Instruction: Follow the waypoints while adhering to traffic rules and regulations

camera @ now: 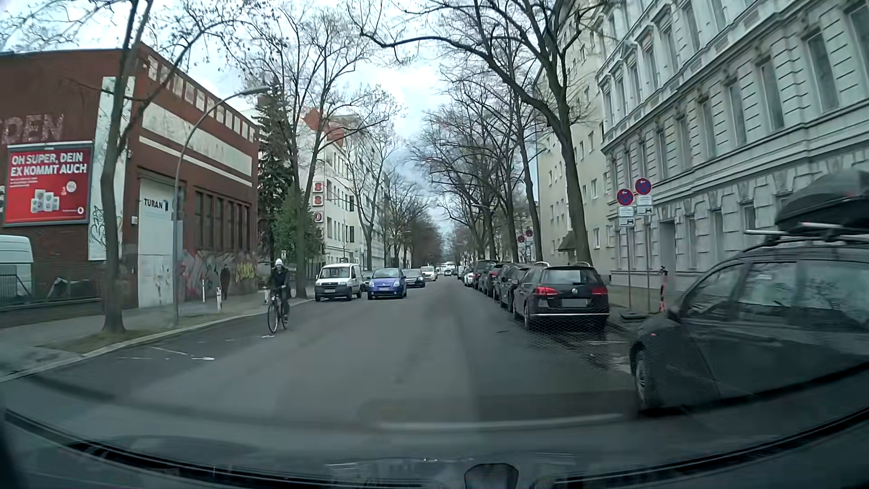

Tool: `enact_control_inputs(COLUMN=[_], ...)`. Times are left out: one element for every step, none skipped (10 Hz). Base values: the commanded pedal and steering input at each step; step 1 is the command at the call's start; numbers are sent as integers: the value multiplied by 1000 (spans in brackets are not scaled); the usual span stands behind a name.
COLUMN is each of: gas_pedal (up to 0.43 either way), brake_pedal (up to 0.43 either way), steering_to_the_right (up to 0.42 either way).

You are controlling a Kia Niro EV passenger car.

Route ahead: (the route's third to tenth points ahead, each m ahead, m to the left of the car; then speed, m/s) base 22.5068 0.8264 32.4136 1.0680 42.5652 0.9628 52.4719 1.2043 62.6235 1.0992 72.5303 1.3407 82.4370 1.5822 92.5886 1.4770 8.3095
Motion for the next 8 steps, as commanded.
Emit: enact_control_inputs(gas_pedal=[0, 0, 0, 0, 0, 0, 0, 8], brake_pedal=[12, 12, 12, 6, 12, 12, 6, 12], steering_to_the_right=[0, 0, 0, 0, 0, 0, 0, 0])
